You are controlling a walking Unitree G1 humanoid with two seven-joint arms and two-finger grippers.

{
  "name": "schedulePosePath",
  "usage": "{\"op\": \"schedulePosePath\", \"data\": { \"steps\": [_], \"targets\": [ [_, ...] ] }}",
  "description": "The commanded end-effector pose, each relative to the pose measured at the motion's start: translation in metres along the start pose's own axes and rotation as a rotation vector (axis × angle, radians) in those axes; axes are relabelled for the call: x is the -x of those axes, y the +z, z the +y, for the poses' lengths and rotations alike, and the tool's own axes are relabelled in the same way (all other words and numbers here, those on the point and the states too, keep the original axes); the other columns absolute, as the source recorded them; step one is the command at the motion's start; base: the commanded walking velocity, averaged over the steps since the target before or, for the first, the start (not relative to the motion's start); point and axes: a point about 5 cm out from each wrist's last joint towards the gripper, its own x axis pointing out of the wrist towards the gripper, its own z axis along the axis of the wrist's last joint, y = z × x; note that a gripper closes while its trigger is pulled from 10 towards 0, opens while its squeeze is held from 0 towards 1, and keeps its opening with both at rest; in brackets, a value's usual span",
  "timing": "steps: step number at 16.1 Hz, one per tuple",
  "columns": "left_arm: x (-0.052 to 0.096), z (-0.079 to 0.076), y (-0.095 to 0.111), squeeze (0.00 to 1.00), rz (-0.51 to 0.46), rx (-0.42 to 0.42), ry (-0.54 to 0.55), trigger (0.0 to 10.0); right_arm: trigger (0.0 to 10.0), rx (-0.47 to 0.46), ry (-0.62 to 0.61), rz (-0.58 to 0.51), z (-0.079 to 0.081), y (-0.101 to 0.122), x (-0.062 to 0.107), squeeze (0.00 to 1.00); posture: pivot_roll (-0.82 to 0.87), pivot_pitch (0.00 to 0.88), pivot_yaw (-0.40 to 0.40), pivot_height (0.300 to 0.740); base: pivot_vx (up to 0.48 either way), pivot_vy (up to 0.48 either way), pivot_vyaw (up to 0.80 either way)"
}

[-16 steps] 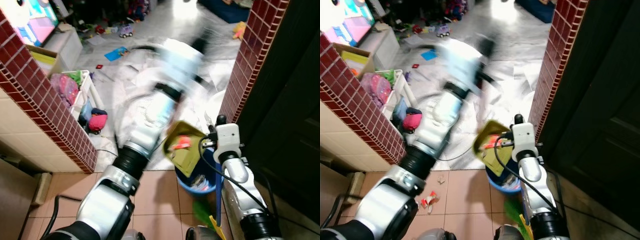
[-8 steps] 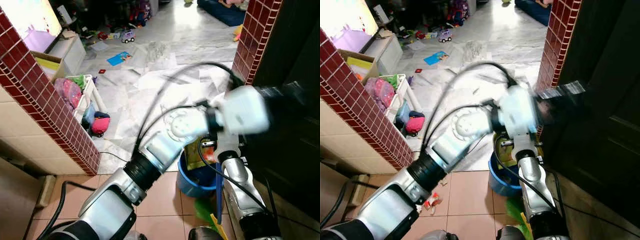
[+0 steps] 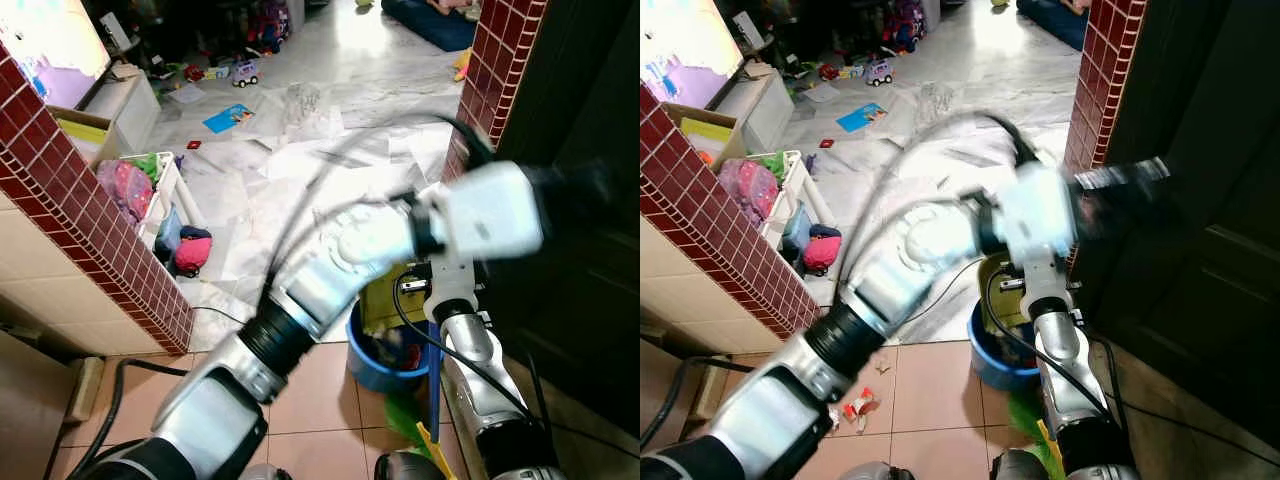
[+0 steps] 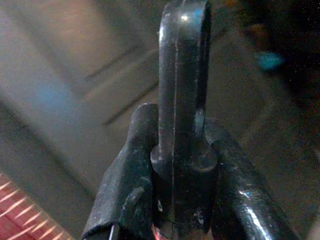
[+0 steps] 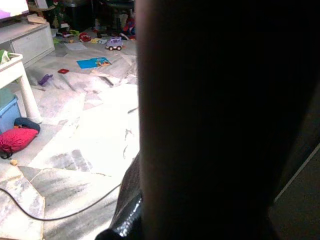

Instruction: Sweep floor

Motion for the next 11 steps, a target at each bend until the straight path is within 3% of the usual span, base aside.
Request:
{"op": "schedulePosePath", "data": {
  "steps": [1, 7, 9, 11],
  "targets": [
    [0.011, 0.040, 0.021, 0.00, -0.030, -0.086, 0.164, 10.0, 10.0, -0.009, 0.020, -0.039, 0.004, 0.008, -0.005, 0.00, -0.12, 0.000, 0.101, 0.740, 0.000, 0.000, 0.00],
    [0.063, 0.115, 0.059, 0.00, -0.078, -0.202, 0.621, 10.0, 10.0, -0.006, 0.047, -0.044, 0.008, 0.009, -0.008, 0.00, -0.09, 0.000, 0.067, 0.740, 0.000, 0.000, 0.00],
    [0.081, 0.132, 0.070, 0.00, -0.072, -0.258, 0.754, 10.0, 10.0, -0.007, 0.056, -0.044, 0.009, 0.008, -0.008, 0.00, -0.08, 0.000, 0.064, 0.740, 0.000, 0.000, 0.00],
    [0.126, 0.156, 0.057, 0.00, 0.110, -0.344, 0.984, 10.0, 10.0, -0.020, 0.090, -0.026, 0.012, 0.006, -0.007, 0.00, -0.07, 0.000, 0.063, 0.740, 0.000, 0.000, 0.00]
  ]
}}
